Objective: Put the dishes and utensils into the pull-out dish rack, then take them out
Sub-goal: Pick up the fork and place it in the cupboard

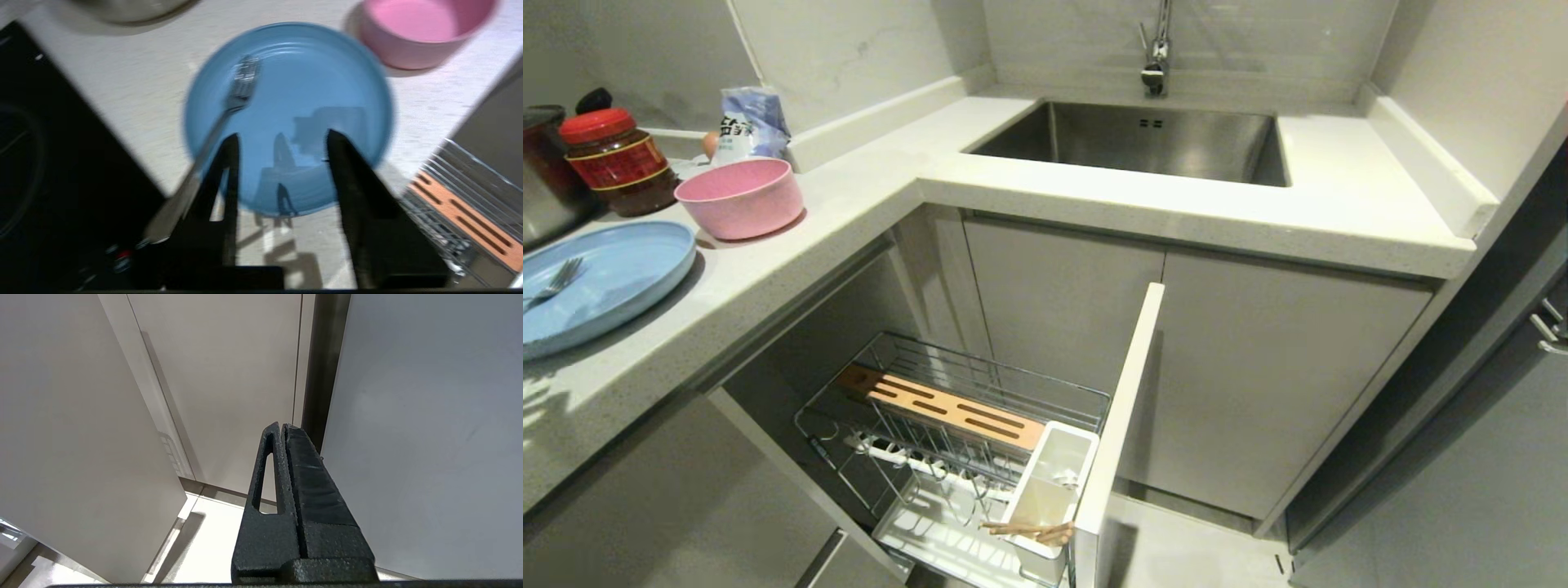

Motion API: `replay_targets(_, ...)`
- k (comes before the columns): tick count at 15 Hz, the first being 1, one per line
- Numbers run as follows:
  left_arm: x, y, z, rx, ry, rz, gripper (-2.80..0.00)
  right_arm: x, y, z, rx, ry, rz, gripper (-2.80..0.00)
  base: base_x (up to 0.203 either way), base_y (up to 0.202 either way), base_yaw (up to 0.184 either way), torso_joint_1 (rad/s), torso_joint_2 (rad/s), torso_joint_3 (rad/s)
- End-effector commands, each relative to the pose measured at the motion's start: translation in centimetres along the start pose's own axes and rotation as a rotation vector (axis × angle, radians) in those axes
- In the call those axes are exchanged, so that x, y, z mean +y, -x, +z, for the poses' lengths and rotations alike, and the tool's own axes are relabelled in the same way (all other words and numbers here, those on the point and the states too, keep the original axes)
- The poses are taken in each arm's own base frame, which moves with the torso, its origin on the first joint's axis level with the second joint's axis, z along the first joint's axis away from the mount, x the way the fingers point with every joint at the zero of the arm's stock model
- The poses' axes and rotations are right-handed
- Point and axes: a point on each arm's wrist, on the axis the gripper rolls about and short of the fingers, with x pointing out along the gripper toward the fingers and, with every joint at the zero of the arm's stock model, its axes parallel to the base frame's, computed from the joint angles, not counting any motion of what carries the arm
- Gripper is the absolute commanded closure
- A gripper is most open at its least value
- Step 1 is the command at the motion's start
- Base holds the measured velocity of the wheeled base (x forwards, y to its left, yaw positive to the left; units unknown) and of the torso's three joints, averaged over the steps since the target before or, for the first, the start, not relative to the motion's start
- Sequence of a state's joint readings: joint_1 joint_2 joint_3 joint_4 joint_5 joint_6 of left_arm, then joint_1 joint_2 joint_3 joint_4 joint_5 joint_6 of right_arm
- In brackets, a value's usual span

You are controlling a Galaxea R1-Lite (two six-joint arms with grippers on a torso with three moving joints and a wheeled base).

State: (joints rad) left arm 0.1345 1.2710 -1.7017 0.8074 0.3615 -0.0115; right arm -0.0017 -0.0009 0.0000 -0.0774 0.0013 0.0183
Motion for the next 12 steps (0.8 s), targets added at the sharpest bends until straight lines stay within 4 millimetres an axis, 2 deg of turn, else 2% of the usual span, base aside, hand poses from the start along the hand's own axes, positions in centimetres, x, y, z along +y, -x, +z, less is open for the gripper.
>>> replay_targets(1, 1.8, 0.0, -0.1, 0.014, 0.028, 0.071, -2.80, 0.0, -0.1, -0.7, 0.025, 0.000, 0.000, 0.00, 0.000, 0.000, 0.000, 0.000, 0.00, 0.000)
replay_targets(6, 3.1, -3.4, -0.6, 0.133, -0.051, 0.064, -2.80, 0.0, -0.1, -0.7, 0.025, 0.000, 0.000, 0.00, 0.000, 0.000, 0.000, 0.000, 0.00, 0.000)
replay_targets(12, 3.3, -7.5, -0.9, 0.225, -0.084, 0.021, -2.80, 0.0, -0.1, -0.7, 0.025, 0.000, 0.000, 0.00, 0.000, 0.000, 0.000, 0.000, 0.00, 0.000)
